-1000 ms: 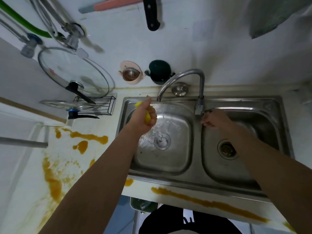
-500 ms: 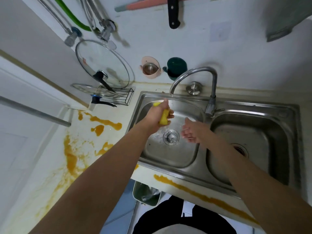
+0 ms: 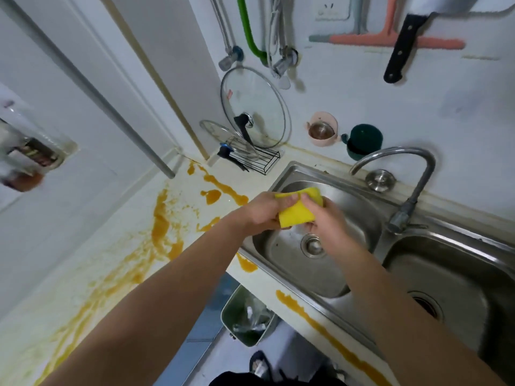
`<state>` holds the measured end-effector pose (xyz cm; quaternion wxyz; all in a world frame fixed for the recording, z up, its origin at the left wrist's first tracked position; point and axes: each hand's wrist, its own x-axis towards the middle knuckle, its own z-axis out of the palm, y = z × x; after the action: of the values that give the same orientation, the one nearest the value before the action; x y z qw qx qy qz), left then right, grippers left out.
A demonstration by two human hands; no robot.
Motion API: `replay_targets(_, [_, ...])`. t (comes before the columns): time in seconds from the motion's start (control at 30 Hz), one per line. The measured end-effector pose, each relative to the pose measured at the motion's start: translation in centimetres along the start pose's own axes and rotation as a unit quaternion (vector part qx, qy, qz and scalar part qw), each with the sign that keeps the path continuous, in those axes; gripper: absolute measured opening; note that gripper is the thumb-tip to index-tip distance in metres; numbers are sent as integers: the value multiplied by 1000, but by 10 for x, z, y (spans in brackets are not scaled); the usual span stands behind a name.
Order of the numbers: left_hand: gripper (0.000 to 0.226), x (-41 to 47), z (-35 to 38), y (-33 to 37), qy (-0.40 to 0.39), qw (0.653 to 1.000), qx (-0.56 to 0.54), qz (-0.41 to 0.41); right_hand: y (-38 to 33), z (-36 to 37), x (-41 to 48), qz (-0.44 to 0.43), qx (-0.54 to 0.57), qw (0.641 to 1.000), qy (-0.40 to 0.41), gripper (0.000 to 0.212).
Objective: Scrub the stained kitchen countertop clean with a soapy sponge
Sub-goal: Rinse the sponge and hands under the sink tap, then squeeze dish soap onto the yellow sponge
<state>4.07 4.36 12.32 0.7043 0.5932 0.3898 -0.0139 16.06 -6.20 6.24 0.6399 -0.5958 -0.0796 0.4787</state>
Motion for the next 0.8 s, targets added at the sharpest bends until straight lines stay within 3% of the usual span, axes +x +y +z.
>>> replay_targets(0.13, [48,-19,-35,-18,145,983,110,24,7,35,2,-17,-94,995,-32,40])
replay_targets(0.23, [44,-46,-69,-36,213,976,34,31,13,74,-7,-27,-94,994,-50,38])
replay_targets(0.37, [37,-98,-128,-70,286,955,-51,51,27,134,-28,23,-121,976,-177,32])
replay_targets(0.47, [41,-144,-180,-104,249,950,-174,78,43,184,-45,-1,-106,982,-153,32])
replay_targets(0.6, [57,-219,-250,-150,142,941,-276,133,90,277,-85,25,-141,966,-214,30])
replay_targets(0.8, [46,-334,-344,-211,238,892,-325,207,154,432,-145,33,-173,946,-271,28])
